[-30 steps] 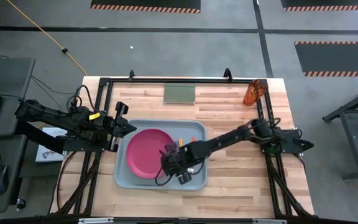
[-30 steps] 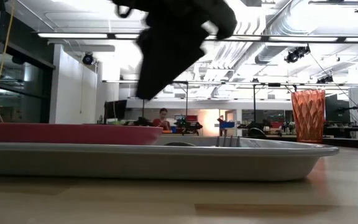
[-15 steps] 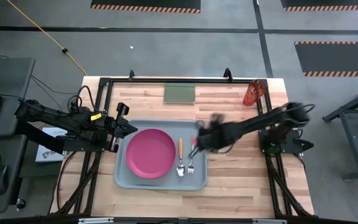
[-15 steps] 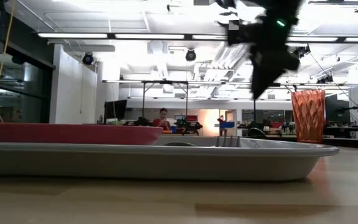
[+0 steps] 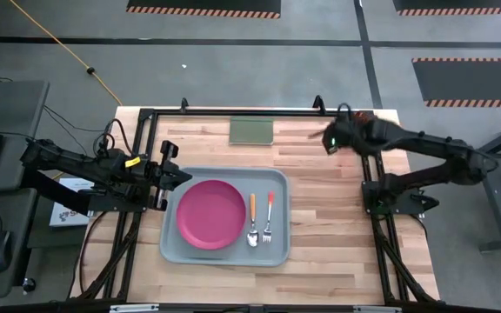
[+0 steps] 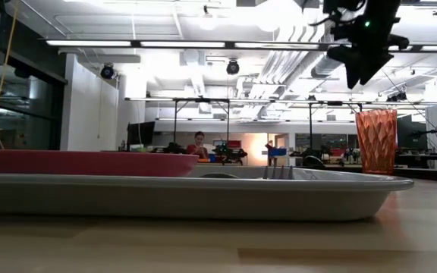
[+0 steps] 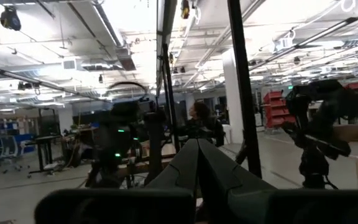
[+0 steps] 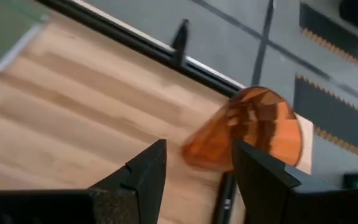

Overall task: Pick and place plate/cup/fork/spoon on tray
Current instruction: Put the orange cup on the gray tray to the top right of the pink plate

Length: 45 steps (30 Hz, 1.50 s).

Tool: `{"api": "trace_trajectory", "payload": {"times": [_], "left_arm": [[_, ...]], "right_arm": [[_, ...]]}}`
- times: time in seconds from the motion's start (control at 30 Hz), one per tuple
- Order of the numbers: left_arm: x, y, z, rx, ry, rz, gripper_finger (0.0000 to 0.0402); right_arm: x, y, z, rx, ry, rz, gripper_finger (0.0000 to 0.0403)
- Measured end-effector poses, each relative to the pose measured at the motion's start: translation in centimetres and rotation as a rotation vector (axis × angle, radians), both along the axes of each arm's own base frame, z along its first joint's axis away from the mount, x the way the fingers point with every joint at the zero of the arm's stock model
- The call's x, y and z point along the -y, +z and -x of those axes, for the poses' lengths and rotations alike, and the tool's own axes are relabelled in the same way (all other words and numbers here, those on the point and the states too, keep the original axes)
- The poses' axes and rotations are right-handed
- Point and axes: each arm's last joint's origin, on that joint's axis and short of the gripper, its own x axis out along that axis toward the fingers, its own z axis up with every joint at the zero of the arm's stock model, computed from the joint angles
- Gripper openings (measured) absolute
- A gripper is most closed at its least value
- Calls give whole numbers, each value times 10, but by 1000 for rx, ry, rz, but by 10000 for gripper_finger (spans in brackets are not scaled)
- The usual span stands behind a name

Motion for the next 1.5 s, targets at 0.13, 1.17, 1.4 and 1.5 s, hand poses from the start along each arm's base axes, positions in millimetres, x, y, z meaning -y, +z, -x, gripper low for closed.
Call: {"api": "trace_trajectory", "payload": {"times": [0.13,1.17,1.4,1.5], "left_arm": [[0,-1,0,-9,1,-2,0],[0,-3,-1,-36,-8,16,0],[0,-4,-1,-42,-8,15,0],[0,-4,-1,-42,-8,15,0]], "right_arm": [[28,1,5,-29,-51,-76,172],[94,-41,5,-160,-100,-364,173],[102,-50,4,-192,-115,-394,172],[105,-52,3,-189,-115,-390,172]]}}
